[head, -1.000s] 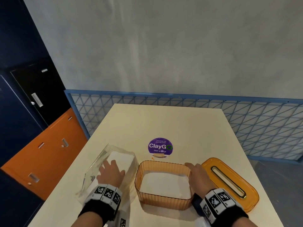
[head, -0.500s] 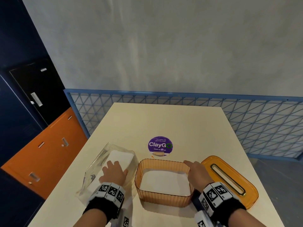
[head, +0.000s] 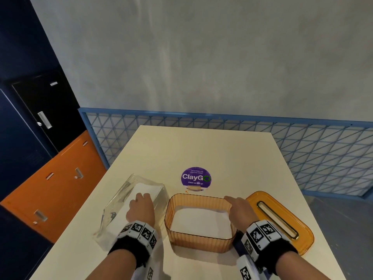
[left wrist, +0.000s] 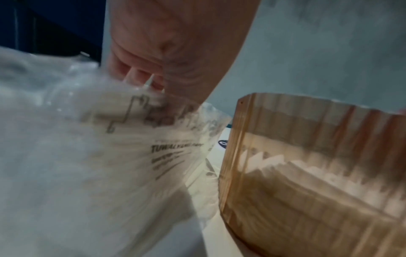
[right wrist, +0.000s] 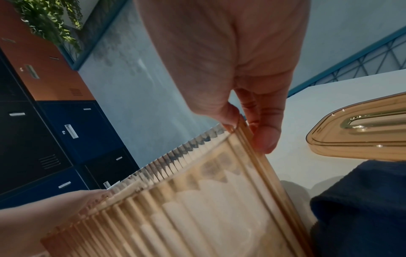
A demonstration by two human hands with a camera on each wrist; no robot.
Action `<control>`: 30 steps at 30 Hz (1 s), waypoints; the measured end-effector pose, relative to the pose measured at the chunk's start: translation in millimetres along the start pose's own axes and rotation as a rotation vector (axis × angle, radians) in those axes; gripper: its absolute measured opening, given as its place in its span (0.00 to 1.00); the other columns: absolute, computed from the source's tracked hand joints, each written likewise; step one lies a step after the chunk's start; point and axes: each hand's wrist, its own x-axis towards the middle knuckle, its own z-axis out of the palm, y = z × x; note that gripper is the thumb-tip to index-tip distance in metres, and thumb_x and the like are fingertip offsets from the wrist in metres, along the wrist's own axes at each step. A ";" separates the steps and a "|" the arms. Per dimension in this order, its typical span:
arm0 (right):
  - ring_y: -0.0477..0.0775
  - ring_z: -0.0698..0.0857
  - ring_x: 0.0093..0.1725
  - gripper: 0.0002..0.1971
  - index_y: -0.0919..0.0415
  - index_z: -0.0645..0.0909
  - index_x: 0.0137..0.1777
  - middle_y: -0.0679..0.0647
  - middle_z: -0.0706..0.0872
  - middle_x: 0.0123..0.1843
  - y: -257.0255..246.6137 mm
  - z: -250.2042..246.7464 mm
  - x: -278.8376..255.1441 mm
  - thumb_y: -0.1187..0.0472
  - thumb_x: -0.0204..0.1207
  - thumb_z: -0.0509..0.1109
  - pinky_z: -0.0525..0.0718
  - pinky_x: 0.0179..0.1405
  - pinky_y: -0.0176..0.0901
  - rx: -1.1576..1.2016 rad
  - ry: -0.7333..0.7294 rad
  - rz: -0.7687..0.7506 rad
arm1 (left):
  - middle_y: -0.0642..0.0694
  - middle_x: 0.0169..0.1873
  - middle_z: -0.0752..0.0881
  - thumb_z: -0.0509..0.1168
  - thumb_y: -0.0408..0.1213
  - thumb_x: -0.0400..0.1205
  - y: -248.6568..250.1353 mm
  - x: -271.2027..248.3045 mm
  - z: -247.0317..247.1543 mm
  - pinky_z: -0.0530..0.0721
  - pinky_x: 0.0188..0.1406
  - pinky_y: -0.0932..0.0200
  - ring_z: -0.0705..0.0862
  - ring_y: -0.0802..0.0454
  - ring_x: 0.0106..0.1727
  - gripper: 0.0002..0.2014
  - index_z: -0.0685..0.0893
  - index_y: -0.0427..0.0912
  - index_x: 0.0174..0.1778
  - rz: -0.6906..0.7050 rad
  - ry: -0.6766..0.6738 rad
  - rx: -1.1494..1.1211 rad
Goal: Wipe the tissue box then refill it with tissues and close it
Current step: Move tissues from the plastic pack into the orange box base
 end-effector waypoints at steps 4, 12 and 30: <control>0.58 0.73 0.73 0.27 0.54 0.59 0.81 0.62 0.75 0.71 2.2 0.9 -1.4 0.70 0.82 0.53 0.70 0.70 0.42 -0.001 -0.007 0.000 | 0.44 0.69 0.71 0.55 0.31 0.84 -10.7 3.9 -9.4 0.79 0.62 0.54 0.73 0.47 0.71 0.16 0.71 0.42 0.69 0.006 0.013 -0.040; 0.59 0.77 0.67 0.21 0.57 0.67 0.77 0.63 0.76 0.68 -14.1 -28.6 -6.3 0.56 0.85 0.54 0.75 0.64 0.46 0.109 0.147 -0.068 | 0.41 0.49 0.85 0.57 0.30 0.84 -13.6 -14.6 -52.5 0.82 0.43 0.51 0.85 0.42 0.48 0.09 0.82 0.37 0.52 0.073 0.311 -0.304; 0.63 0.82 0.53 0.15 0.68 0.75 0.63 0.61 0.79 0.53 -93.5 -114.9 -16.1 0.68 0.77 0.63 0.87 0.52 0.60 0.510 -0.014 -0.175 | 0.48 0.76 0.67 0.54 0.65 0.78 43.2 -58.8 -43.2 0.63 0.75 0.58 0.63 0.54 0.78 0.34 0.67 0.50 0.76 0.700 0.394 -0.797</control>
